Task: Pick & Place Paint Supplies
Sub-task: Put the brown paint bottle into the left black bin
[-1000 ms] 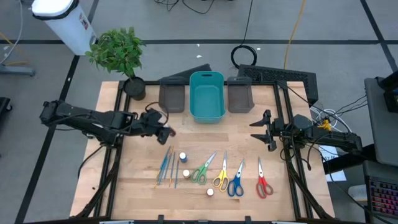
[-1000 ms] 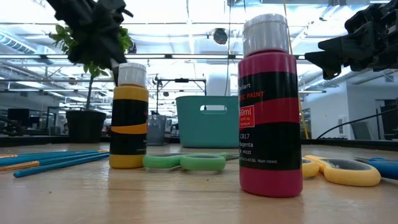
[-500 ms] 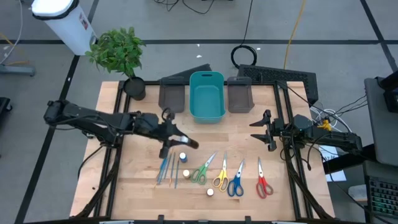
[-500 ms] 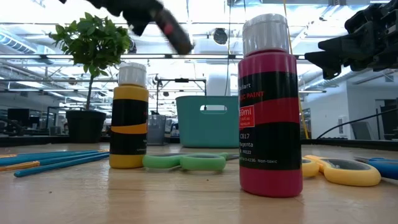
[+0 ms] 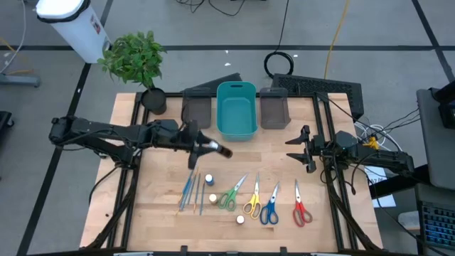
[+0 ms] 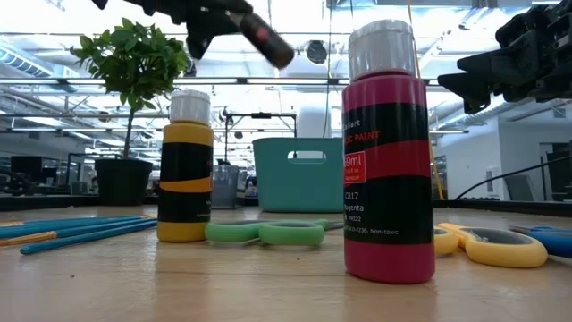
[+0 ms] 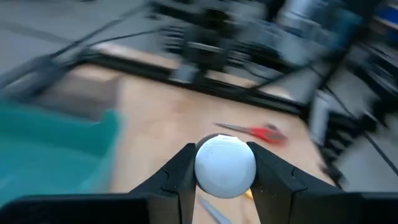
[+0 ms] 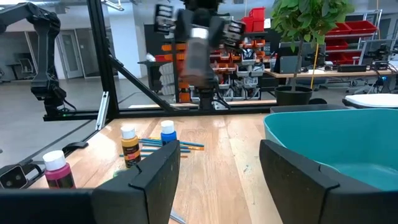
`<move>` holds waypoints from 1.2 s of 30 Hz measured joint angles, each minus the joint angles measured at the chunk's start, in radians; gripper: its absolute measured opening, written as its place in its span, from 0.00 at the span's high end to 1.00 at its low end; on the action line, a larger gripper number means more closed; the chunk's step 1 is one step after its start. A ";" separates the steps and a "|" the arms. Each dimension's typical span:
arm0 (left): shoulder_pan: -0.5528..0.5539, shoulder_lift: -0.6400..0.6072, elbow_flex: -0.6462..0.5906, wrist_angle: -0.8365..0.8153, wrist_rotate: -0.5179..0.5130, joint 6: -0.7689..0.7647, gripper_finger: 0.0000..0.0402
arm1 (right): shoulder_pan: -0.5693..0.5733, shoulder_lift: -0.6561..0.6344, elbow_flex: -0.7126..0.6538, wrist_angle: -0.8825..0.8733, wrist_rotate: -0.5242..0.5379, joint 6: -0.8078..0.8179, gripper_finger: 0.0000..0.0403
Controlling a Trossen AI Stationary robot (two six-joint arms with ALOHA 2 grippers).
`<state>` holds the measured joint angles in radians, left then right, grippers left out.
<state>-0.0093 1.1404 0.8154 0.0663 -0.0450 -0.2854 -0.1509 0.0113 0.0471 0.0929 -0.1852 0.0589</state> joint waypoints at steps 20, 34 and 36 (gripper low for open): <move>0.020 -0.010 -0.001 -0.156 -0.414 -0.080 0.70 | 0.000 0.000 0.000 0.000 0.000 0.000 0.47; 0.175 -0.114 0.001 -0.379 0.125 -0.304 0.70 | 0.000 0.000 0.000 0.000 0.000 0.000 0.47; 0.189 -0.119 0.000 -0.436 0.176 -0.315 0.70 | 0.000 0.000 0.000 0.000 0.000 0.000 0.47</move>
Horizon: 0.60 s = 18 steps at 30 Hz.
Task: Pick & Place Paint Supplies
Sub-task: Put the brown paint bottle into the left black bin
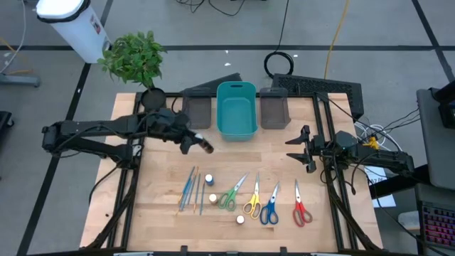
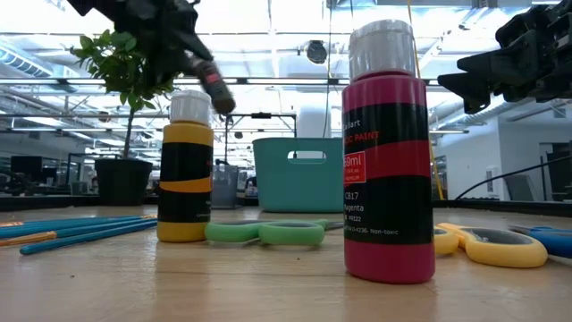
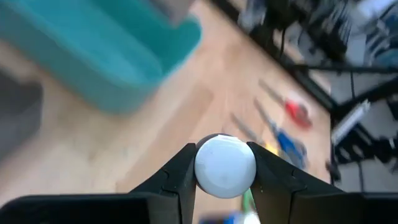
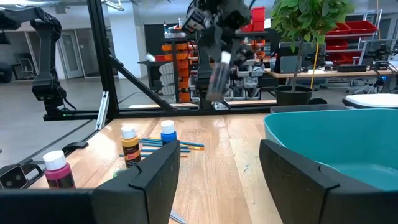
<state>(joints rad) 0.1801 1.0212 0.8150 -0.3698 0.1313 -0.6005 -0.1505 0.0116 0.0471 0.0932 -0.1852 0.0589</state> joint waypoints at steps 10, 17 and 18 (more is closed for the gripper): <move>0.012 -0.001 0.000 -0.105 -0.071 -0.017 0.70 | 0.000 0.000 0.000 0.000 0.000 0.000 0.47; 0.012 -0.001 0.000 -0.129 -0.081 -0.019 0.70 | 0.000 0.000 0.000 0.000 0.000 0.000 0.47; 0.012 -0.001 0.000 -0.129 -0.081 -0.018 0.70 | 0.000 0.000 0.000 0.000 0.000 0.000 0.47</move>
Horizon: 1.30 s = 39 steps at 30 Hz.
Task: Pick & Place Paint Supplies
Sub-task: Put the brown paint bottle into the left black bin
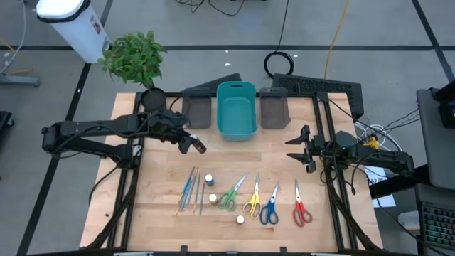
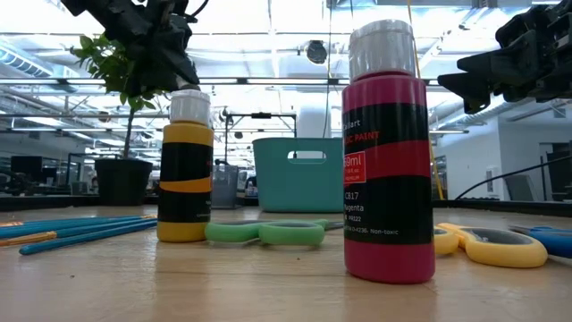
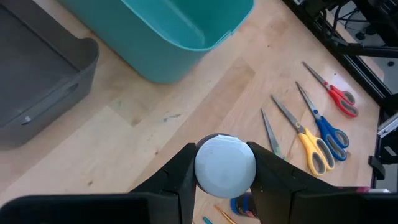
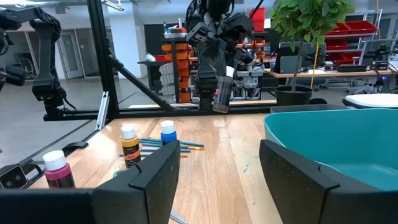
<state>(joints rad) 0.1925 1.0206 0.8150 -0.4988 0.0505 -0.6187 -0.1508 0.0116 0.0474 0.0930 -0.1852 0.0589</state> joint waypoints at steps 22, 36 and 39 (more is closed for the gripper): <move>-0.004 0.000 0.000 -0.051 -0.053 0.021 0.70 | 0.000 0.000 0.000 0.000 0.000 0.000 0.47; 0.110 0.000 0.077 -0.039 -0.120 0.165 0.70 | 0.000 0.000 0.000 0.000 0.000 0.000 0.47; 0.173 0.023 0.122 -0.040 -0.178 0.248 0.70 | 0.000 0.000 0.000 0.000 0.000 0.000 0.47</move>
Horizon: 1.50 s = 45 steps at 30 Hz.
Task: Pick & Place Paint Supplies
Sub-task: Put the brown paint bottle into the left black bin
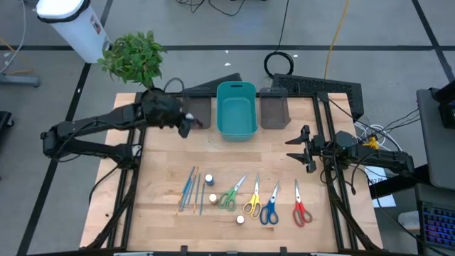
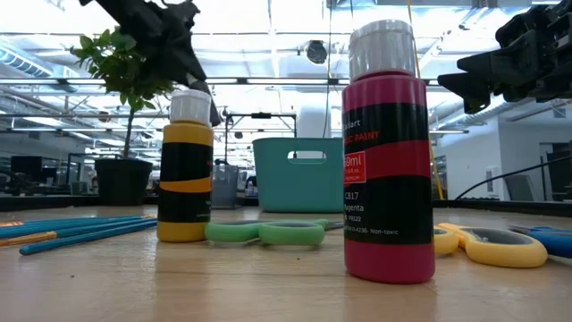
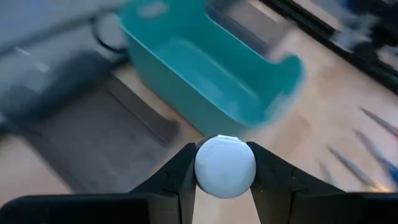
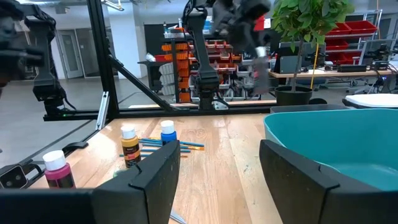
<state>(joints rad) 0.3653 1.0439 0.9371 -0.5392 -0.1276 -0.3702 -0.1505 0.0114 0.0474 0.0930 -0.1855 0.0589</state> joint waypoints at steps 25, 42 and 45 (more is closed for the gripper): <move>0.474 0.495 0.100 0.203 -0.011 0.211 0.70 | 0.000 0.000 0.000 0.000 0.000 0.000 0.47; 0.474 0.619 0.103 0.264 -0.032 0.201 0.70 | 0.000 0.000 0.000 0.000 0.000 0.000 0.47; 0.471 0.620 0.103 0.264 -0.032 0.204 0.70 | 0.000 0.000 0.000 0.000 0.000 0.000 0.47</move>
<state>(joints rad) 0.8360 1.6641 1.0401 -0.2749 -0.1593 -0.1657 -0.1509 0.0113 0.0474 0.0933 -0.1852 0.0589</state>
